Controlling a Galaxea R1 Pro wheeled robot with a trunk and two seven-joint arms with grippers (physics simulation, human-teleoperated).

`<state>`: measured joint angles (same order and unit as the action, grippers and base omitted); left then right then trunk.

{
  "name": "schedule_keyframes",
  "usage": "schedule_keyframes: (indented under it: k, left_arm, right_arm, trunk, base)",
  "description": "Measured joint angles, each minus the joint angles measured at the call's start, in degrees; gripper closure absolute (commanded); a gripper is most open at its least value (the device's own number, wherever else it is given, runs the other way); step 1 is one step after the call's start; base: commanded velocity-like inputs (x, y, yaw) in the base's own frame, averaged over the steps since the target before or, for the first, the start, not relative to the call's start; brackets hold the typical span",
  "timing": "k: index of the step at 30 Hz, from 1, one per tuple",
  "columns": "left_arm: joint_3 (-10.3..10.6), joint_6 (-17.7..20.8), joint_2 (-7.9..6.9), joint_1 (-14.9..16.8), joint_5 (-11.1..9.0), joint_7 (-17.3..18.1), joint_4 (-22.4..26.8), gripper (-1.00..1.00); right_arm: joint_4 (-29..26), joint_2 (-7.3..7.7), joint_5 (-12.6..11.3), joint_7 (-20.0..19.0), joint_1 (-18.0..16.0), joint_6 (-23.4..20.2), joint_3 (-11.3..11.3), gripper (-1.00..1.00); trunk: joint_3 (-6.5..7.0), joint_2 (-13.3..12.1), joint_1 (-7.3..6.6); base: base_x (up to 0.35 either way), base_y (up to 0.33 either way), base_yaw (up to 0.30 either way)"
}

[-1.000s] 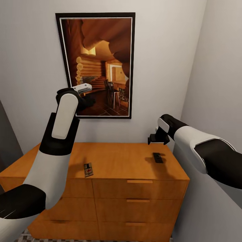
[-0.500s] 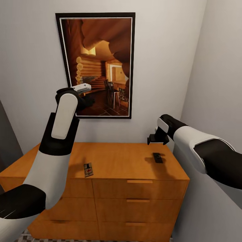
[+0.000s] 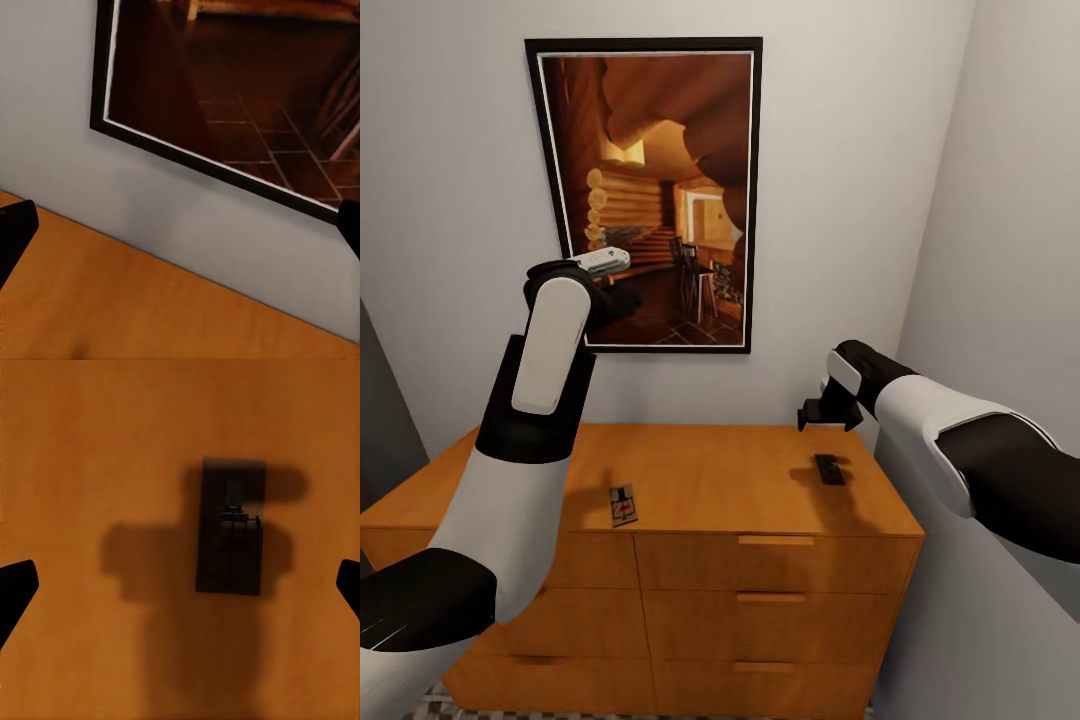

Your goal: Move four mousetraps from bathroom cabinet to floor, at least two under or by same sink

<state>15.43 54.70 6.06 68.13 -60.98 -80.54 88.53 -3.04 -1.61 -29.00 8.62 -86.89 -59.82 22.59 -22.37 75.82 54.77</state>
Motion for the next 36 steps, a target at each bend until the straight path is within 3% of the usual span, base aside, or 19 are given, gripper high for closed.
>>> schedule_keyframes:
  k: [36]
  left_arm:
    - [0.02, 0.03, -0.04, 0.0, 0.02, -0.17, 0.11, -1.0]
  right_arm:
    - [-0.15, 0.11, 0.0, -0.08, 0.0, 0.0, 0.08, -1.0]
  trunk:
    - [0.0, 0.0, 0.0]
  base:
    - [0.021, 0.0, 0.0]
